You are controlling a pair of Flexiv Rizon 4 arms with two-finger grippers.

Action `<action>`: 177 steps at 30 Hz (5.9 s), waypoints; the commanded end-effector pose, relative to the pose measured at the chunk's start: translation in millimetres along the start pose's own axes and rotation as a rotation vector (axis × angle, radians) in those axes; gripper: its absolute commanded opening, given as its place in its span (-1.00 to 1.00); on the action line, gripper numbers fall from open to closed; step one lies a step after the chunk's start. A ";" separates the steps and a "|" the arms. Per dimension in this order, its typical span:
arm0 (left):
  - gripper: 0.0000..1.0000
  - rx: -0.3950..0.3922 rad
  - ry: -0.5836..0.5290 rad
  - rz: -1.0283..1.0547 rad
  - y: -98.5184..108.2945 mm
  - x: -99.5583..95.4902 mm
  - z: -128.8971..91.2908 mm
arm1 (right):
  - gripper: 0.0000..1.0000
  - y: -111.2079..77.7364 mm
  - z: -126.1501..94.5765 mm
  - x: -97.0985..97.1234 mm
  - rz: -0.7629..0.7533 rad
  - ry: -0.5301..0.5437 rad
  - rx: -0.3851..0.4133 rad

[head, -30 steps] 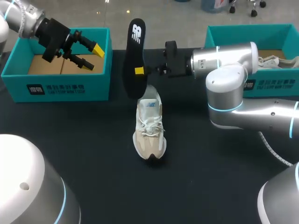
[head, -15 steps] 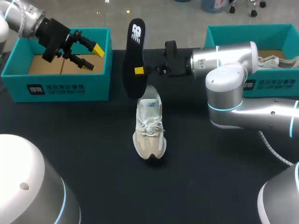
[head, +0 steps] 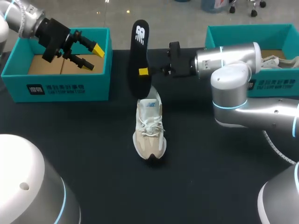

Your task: Take the shoe out of the shoebox, open the shoe tongue, remove and reinsert the insole, then place the shoe into the shoebox

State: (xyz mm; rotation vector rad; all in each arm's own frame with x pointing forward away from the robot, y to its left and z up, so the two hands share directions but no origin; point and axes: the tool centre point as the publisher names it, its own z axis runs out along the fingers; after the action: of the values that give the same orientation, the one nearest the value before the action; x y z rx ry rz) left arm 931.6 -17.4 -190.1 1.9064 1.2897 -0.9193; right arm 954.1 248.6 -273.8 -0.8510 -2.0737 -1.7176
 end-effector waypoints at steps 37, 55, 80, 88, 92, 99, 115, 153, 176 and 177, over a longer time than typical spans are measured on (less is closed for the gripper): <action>1.00 0.001 0.003 0.001 -0.2 -0.2 -0.6 | -1.00 -21.2 -22.9 -10.1 -0.115 0.011 -0.010; 1.00 0.001 0.003 0.001 -0.2 -0.2 -0.6 | -1.00 -34.9 -23.2 -8.3 -0.143 0.054 -0.007; 1.00 0.001 0.003 0.001 -0.2 -0.2 -0.6 | -1.00 -79.0 -13.0 -12.0 -0.069 0.079 0.013; 1.00 0.001 0.003 0.001 -0.2 -0.2 -0.6 | -1.00 -98.9 -11.0 -9.5 -0.026 0.077 0.008; 1.00 0.001 0.003 0.001 -0.2 -0.2 -0.6 | -1.00 -108.7 -8.3 -7.3 -0.005 0.076 0.026; 1.00 0.001 0.003 0.001 -0.2 -0.2 -0.6 | -1.00 -115.6 -8.6 -6.1 0.011 0.073 0.031; 1.00 0.001 0.003 0.001 -0.2 -0.2 -0.6 | -0.08 -97.4 -9.3 -0.6 -0.021 0.065 0.076; 1.00 0.001 0.003 0.001 -0.2 -0.2 -0.6 | -1.00 -83.3 -14.9 -7.2 -0.026 0.114 0.186; 1.00 0.001 0.003 0.001 -0.2 -0.2 -0.6 | -0.60 -104.3 -14.1 2.8 0.016 0.099 0.246; 1.00 0.001 0.003 0.001 -0.2 -0.2 -0.6 | -0.47 -101.5 -14.8 3.1 0.007 0.094 0.243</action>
State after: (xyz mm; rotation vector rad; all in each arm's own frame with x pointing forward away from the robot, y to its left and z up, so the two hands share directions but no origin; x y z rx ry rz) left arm 931.7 -17.3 -190.1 1.9066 1.2897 -0.9194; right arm 887.4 224.2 -351.4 -0.6848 -2.1449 -1.4324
